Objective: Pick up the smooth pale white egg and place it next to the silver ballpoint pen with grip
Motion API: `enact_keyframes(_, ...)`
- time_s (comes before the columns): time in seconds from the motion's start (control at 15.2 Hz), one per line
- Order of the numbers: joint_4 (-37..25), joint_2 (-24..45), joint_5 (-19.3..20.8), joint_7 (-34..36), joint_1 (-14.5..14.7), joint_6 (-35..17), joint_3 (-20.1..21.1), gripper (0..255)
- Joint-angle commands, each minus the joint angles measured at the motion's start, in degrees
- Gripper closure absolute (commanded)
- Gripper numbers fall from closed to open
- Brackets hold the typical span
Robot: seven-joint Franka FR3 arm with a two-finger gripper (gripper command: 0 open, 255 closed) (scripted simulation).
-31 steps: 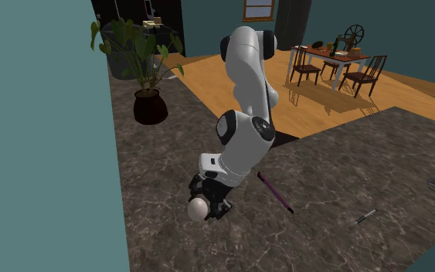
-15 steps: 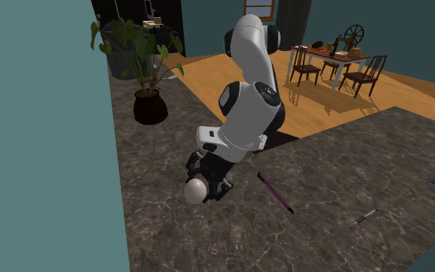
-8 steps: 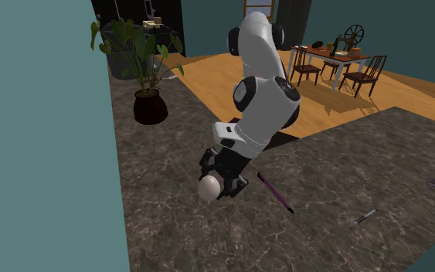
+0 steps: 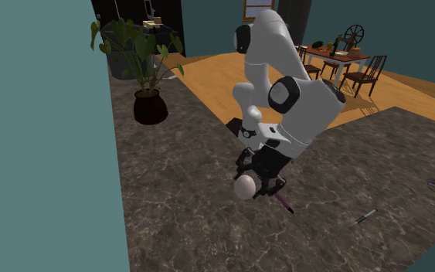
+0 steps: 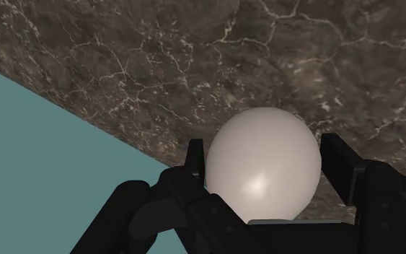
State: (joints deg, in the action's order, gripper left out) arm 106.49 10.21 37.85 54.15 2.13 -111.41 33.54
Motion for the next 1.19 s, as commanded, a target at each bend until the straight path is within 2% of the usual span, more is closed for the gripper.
enact_keyframes(0.0,0.82,-0.5,-0.35,2.34,1.44,0.97,1.08,255)
enact_keyframes(0.59,-0.59,1.9,-0.45,13.31,9.38,7.22,5.84,255)
enact_keyframes(1.12,-6.73,8.44,1.11,23.31,18.56,14.45,8.94,255)
